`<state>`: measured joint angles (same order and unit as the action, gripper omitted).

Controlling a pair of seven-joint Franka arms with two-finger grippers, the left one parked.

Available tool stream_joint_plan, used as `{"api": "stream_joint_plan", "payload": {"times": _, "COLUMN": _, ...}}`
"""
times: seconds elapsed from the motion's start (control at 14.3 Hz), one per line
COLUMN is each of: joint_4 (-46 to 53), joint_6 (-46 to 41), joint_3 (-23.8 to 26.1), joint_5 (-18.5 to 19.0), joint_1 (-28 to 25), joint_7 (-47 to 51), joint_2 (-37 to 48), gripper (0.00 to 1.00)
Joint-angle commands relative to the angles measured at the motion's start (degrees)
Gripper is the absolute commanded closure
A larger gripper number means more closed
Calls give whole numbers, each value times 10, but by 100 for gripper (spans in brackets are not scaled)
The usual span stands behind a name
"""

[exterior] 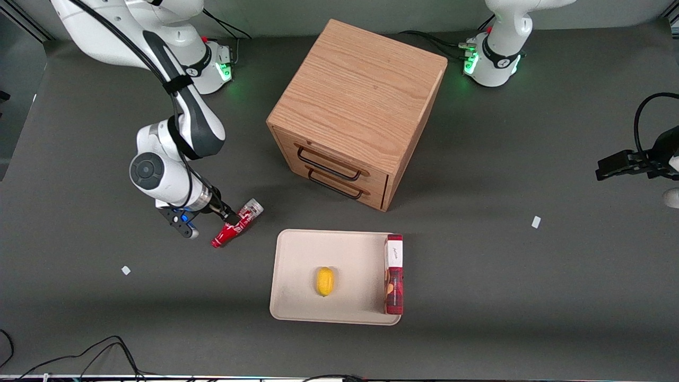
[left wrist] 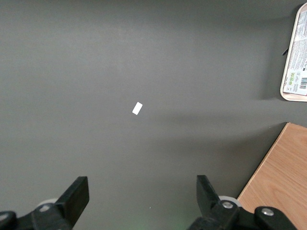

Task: Place coke bottle on tray
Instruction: 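Close the right gripper around the bottle's body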

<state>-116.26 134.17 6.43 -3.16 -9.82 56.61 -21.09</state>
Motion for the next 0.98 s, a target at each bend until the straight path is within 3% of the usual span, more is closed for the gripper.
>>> {"api": "stream_joint_plan", "payload": {"times": 0.0, "joint_4": -2, "joint_6": 36, "joint_3": -1, "joint_5": 1, "joint_1": -1, "joint_7": 17, "joint_2": -27, "gripper": 0}}
{"api": "stream_joint_plan", "payload": {"times": 0.91, "joint_4": -6, "joint_6": 127, "joint_3": -2, "joint_5": 2, "joint_1": -1, "joint_7": 17, "joint_2": -93, "gripper": 2}}
